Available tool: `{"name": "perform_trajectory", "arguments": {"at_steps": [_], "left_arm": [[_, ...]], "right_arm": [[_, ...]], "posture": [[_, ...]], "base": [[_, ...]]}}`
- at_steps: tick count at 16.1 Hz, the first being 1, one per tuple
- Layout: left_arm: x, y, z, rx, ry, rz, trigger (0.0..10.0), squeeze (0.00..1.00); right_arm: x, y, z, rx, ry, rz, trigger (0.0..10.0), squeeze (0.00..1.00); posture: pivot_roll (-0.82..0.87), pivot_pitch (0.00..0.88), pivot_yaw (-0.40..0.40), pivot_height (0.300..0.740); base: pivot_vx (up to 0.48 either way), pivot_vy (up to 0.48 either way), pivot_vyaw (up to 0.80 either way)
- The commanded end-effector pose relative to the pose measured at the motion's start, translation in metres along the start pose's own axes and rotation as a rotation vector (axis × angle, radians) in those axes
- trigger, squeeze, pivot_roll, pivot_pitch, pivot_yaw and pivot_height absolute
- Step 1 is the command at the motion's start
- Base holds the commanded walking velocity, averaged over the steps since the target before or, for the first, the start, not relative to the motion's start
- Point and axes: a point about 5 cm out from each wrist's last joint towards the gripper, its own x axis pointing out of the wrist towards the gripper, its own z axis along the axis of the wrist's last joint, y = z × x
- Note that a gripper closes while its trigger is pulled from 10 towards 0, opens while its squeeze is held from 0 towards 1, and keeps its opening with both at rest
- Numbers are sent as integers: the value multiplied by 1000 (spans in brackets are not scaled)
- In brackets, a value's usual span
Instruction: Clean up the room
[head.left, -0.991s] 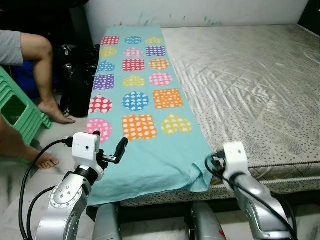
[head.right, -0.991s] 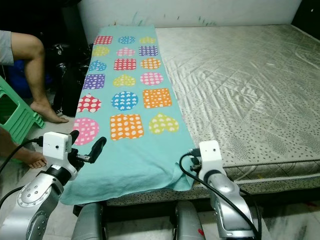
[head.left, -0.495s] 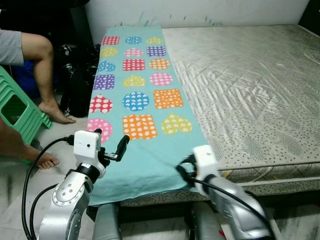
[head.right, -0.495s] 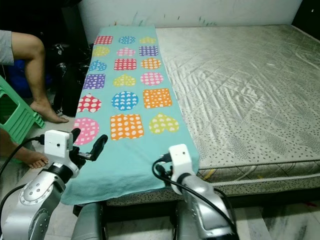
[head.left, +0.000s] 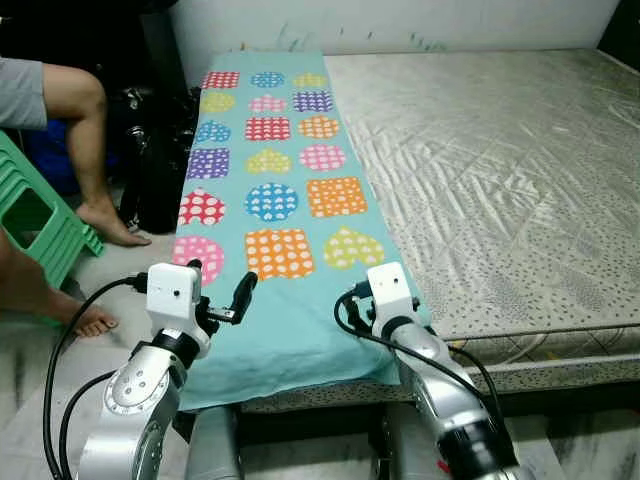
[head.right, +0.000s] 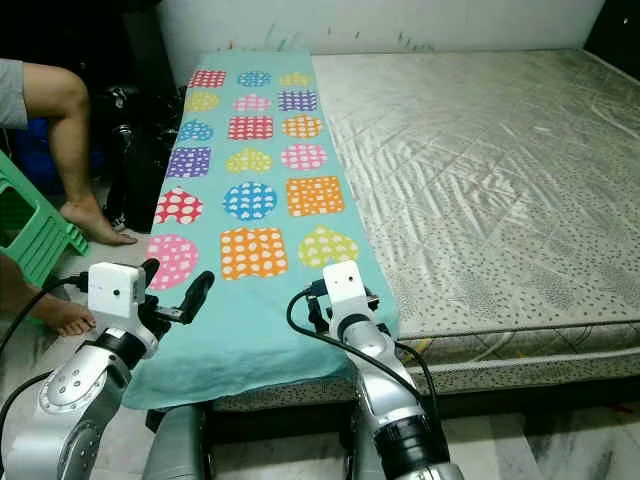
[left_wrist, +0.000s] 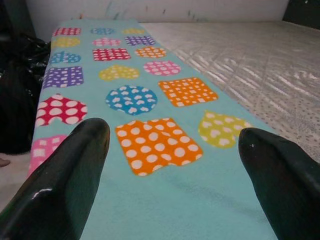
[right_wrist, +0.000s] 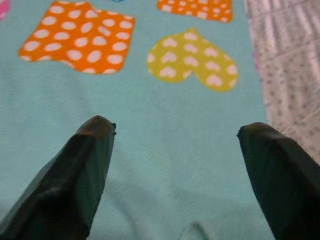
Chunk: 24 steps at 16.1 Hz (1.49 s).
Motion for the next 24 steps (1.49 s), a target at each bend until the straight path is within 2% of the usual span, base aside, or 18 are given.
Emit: {"name": "perform_trajectory", "arguments": {"at_steps": [1, 2, 4, 5, 6, 7, 9, 14, 17, 20, 23, 24], "left_arm": [[-4, 3, 2, 17, -2, 17, 10000, 0], [-5, 3, 2, 18, -2, 18, 10000, 0], [-6, 4, 3, 19, -2, 27, 10000, 0], [-6, 4, 2, 18, 0, 27, 10000, 0], [-5, 3, 0, 18, 2, 25, 10000, 0], [-4, 1, 1, 16, 2, 21, 10000, 0], [-3, 2, 2, 16, 1, 20, 10000, 0], [-1, 1, 0, 12, 7, 9, 10000, 0], [1, 1, 0, 10, 5, 6, 10000, 0], [1, 1, -1, 9, 7, 7, 10000, 0], [-1, 0, -1, 7, 7, 7, 10000, 0], [-1, 0, -2, 7, 7, 8, 10000, 0]], "right_arm": [[5, -1, -2, -50, -2, 2, 10000, 0], [7, -3, -3, -79, 5, 3, 10000, 0], [7, -11, -3, -257, -20, 5, 10000, 0], [7, -15, -5, -302, -26, 10, 10000, 0], [7, -19, -8, -314, -22, 9, 10000, 0], [8, -24, -13, -250, 12, 13, 10000, 0], [7, -32, -15, -251, 14, 18, 10000, 0], [-16, -58, -28, -273, 51, 46, 10000, 0], [-25, -66, -31, -283, 73, 51, 10000, 0], [-26, -62, -31, -320, 81, 81, 10000, 0], [-32, -41, -32, -350, 90, 197, 10000, 0], [-33, -39, -33, -360, 93, 210, 10000, 0]], "posture": [[58, 56, -25, 570], [60, 56, -26, 570], [56, 57, -26, 570], [54, 58, -26, 570], [48, 59, -24, 570], [48, 60, -23, 570], [45, 61, -19, 570], [12, 68, -4, 570], [6, 66, -4, 570], [9, 67, -6, 570], [9, 67, -6, 570], [10, 67, -7, 570]], "base": [[0, 0, 0], [0, 0, 0], [0, 0, 0], [0, 0, 0], [0, 0, 0], [0, 0, 0], [0, 0, 0], [0, 0, 0], [0, 0, 0], [0, 0, 0], [0, 0, 0], [0, 0, 0]]}}
